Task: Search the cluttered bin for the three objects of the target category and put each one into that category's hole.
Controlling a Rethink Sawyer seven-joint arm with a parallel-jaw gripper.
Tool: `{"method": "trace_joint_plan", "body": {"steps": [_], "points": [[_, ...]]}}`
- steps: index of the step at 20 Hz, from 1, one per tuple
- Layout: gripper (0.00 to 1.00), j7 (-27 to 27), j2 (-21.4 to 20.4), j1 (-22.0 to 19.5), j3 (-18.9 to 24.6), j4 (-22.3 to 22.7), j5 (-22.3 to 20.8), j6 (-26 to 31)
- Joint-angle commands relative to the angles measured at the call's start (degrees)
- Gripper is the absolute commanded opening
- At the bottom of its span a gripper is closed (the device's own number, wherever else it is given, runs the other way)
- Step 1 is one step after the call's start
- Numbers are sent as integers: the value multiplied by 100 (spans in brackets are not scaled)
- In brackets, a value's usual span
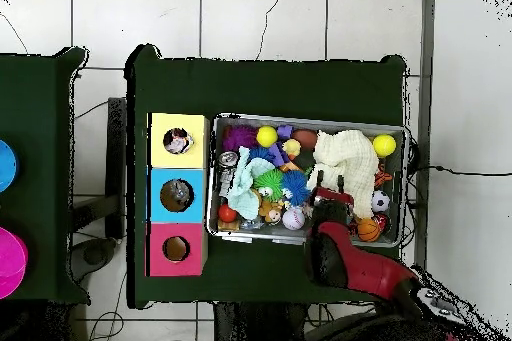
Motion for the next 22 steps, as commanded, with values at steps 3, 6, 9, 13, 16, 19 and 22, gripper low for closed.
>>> {"method": "trace_joint_plan", "body": {"steps": [3,6,9,13,16,19,22], "points": [[100,1336,1323,-494,1145,-1500,-744,10],[100,1295,1485,-697,1312,-1740,-1028,231],[0,1147,1515,-704,1256,-1808,-963,313],[0,988,1511,-666,1095,-1848,-810,370],[0,832,1259,-511,745,-1579,-502,90],[0,764,717,-260,236,-922,27,-317],[0,780,-71,83,-221,-143,331,-425]]}}
